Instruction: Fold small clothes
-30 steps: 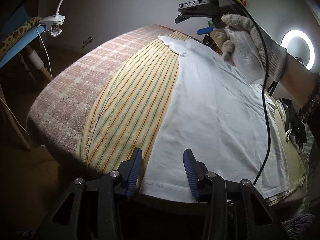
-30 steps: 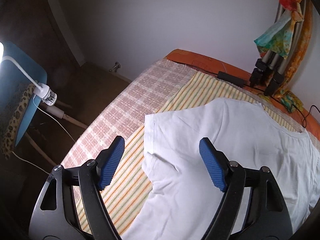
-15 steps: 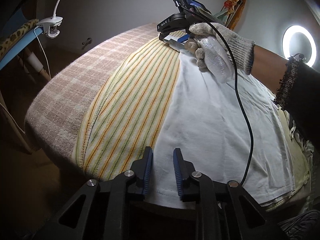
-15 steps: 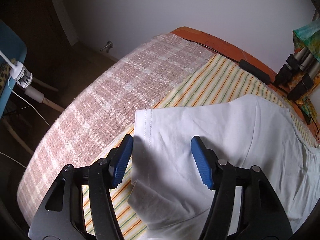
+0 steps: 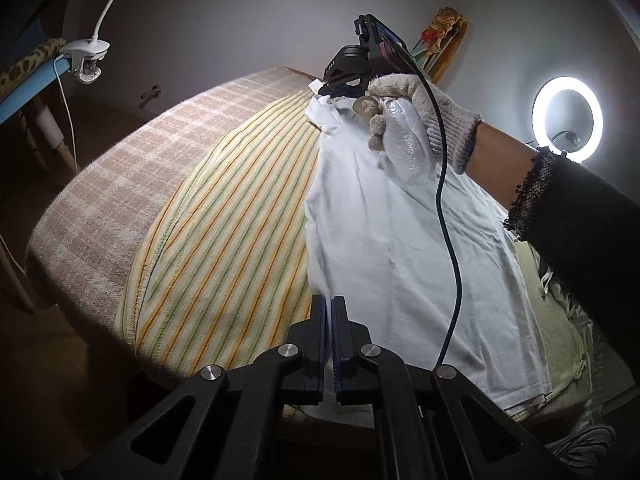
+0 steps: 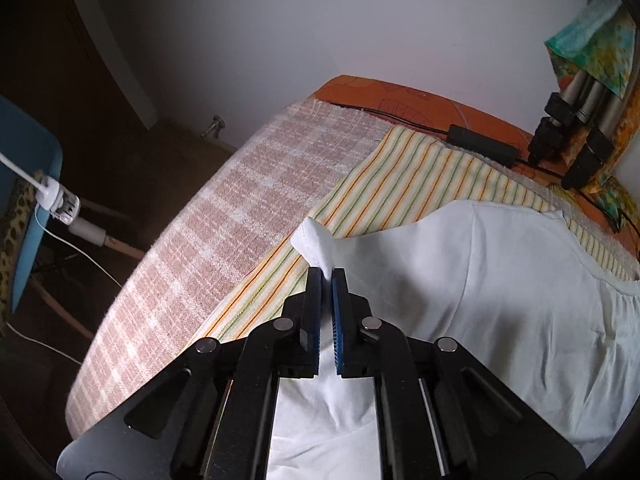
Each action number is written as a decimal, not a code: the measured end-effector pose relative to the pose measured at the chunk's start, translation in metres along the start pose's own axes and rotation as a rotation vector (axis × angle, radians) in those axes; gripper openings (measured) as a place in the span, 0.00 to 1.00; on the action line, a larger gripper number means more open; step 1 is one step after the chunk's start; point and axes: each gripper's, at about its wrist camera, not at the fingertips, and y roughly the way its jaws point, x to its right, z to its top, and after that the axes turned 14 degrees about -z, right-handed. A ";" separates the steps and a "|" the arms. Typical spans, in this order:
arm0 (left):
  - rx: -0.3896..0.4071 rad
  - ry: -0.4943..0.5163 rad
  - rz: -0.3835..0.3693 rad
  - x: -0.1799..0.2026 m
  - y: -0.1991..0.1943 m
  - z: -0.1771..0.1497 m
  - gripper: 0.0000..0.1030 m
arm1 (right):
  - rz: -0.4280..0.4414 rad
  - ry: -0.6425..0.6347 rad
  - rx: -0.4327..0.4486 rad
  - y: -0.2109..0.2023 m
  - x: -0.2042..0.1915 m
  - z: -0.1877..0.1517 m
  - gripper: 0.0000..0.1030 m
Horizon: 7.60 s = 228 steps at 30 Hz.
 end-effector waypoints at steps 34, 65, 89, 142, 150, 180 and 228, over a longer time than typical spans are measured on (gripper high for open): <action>-0.200 0.290 -0.185 0.108 0.045 -0.032 0.25 | -0.149 0.318 -0.010 -0.043 0.217 -0.077 0.37; -0.170 0.409 -0.128 0.139 0.008 -0.043 0.29 | -0.175 0.527 0.242 -0.311 0.380 -0.258 0.61; -0.356 0.719 -0.295 0.278 0.124 -0.127 0.45 | -0.104 0.514 0.147 -0.251 0.424 -0.286 0.61; -0.408 0.947 -0.259 0.311 0.165 -0.162 0.33 | -0.131 0.539 0.015 -0.101 0.459 -0.203 0.50; -0.436 0.715 -0.365 0.291 0.170 -0.133 0.02 | -0.113 0.581 0.025 -0.091 0.458 -0.202 0.41; -0.312 0.439 -0.498 0.261 0.128 -0.096 0.02 | -0.290 0.425 0.053 -0.134 0.415 -0.136 0.06; -0.252 0.140 -0.278 0.129 0.090 -0.064 0.07 | -0.160 0.120 -0.184 -0.083 0.233 -0.128 0.12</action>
